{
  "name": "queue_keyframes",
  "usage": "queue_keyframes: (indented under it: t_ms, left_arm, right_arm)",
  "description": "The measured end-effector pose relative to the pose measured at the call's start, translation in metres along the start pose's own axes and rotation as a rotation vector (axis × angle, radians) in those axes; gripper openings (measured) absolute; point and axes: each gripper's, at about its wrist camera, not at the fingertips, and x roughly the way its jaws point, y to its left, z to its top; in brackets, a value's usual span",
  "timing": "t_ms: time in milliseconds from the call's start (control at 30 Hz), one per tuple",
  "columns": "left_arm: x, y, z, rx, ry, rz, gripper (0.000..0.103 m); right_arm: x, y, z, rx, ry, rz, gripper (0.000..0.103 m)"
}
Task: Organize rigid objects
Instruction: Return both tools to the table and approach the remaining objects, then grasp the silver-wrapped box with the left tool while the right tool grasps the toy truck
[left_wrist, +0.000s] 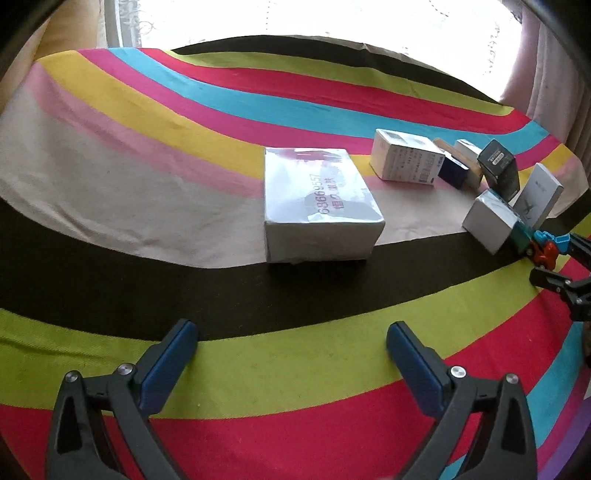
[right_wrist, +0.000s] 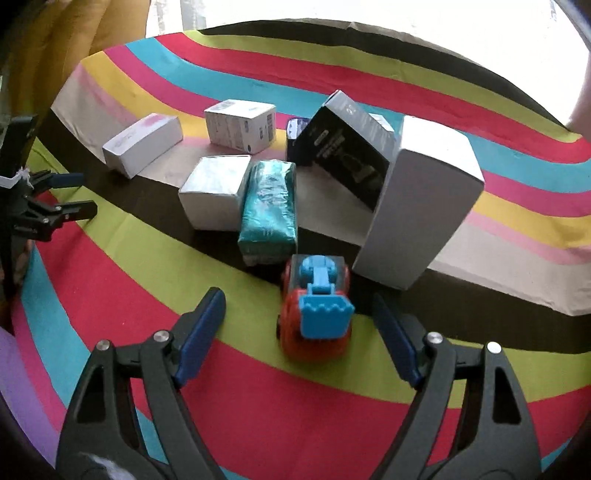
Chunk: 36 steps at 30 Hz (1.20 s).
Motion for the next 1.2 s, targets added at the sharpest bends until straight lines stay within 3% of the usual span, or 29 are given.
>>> queue_keyframes:
  t_ms: [67,100,200,633,967,1067,1133,1200]
  left_arm:
    - [0.002,0.000,0.002,-0.004,0.000,0.003,0.103]
    - [0.002,0.001,0.002,-0.006,0.000,0.004,0.103]
    - [0.000,0.000,0.000,-0.009,-0.001,0.008,0.103]
    - [0.006,-0.011,0.007,-0.052,0.022,0.044,0.103]
    - [0.055,-0.027,0.076,-0.112,0.082,0.086,0.103]
    - [0.063,-0.029,0.087,-0.130,0.058,0.107,0.103]
    - [0.061,-0.033,0.085,-0.121,0.024,0.102,0.093]
    - [0.054,-0.045,0.080,-0.078,-0.019,0.083,0.067]
  right_arm:
    - [-0.004,-0.002,-0.001,0.005,-0.018,0.004,0.059]
    - [-0.006,-0.005,-0.002,0.021,-0.027,-0.007,0.041]
    - [-0.004,-0.009,0.001,0.055,-0.033,0.018,0.042]
    - [-0.006,-0.005,-0.001,0.027,-0.029,-0.012,0.042]
    - [-0.005,-0.005,-0.001,0.026,-0.029,-0.013,0.042]
    - [-0.004,-0.005,-0.001,0.027,-0.028,-0.012,0.042]
    - [-0.004,-0.005,-0.001,0.031,-0.028,-0.008,0.042]
    - [-0.004,-0.007,-0.001,0.037,-0.028,-0.003,0.042]
